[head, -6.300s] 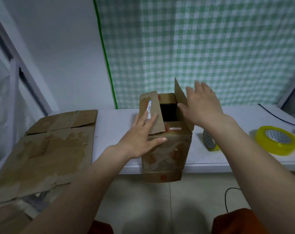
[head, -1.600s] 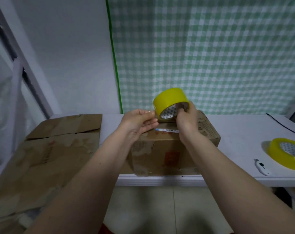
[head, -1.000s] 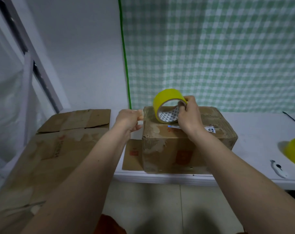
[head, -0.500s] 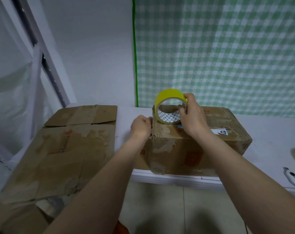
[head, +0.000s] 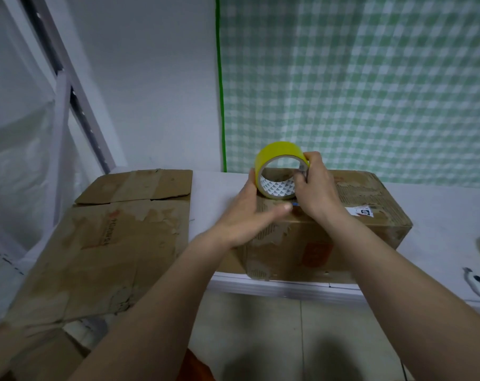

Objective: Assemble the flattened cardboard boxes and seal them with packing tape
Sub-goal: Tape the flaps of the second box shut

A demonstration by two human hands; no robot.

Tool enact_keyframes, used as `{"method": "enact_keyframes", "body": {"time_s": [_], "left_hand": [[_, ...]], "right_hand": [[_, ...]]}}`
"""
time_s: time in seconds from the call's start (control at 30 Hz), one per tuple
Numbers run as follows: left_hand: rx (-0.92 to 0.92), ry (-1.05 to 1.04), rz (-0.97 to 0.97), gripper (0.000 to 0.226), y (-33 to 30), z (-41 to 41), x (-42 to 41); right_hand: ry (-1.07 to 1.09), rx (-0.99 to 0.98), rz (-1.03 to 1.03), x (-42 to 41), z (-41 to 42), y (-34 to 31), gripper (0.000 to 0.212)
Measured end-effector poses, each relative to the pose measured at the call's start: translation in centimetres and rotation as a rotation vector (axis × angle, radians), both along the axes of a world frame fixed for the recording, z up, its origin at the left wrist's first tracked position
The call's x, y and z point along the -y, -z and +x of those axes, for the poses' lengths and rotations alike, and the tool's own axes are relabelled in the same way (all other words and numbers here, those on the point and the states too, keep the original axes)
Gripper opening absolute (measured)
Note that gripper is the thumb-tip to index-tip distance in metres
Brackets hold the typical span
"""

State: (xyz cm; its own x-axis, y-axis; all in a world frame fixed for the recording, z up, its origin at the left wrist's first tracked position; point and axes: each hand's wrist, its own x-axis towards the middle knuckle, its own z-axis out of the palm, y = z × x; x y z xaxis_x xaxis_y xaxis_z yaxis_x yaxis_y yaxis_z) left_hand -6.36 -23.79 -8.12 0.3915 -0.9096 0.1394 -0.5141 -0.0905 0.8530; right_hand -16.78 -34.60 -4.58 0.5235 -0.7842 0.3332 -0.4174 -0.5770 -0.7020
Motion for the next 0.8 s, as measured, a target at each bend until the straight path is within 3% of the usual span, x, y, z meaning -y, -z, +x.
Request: {"method": "enact_keyframes", "body": {"time_s": [0.07, 0.13, 0.4, 0.6, 0.8], "left_hand": [[0.256, -0.067, 0.116, 0.116, 0.7, 0.5, 0.2], [0.371, -0.098, 0.199, 0.126, 0.5, 0.8, 0.3], [0.486, -0.053, 0.383, 0.125, -1.5, -0.2, -0.5], [0.713, -0.103, 0.562, 0.138, -3.3, -1.9, 1.3], [0.776, -0.096, 0.437, 0.143, -1.8, -3.2, 2.8]], "right_hand": [[-0.003, -0.01, 0.014, -0.1, 0.0, -0.2, 0.025], [-0.019, -0.04, 0.013, -0.1, 0.0, -0.4, 0.024], [0.107, -0.173, -0.24, 3.0, -3.9, -1.9, 0.036], [0.098, 0.028, 0.068, 3.3, -3.9, -0.4, 0.027], [0.062, -0.046, 0.03, 2.8, -4.0, -0.5, 0.022]]}}
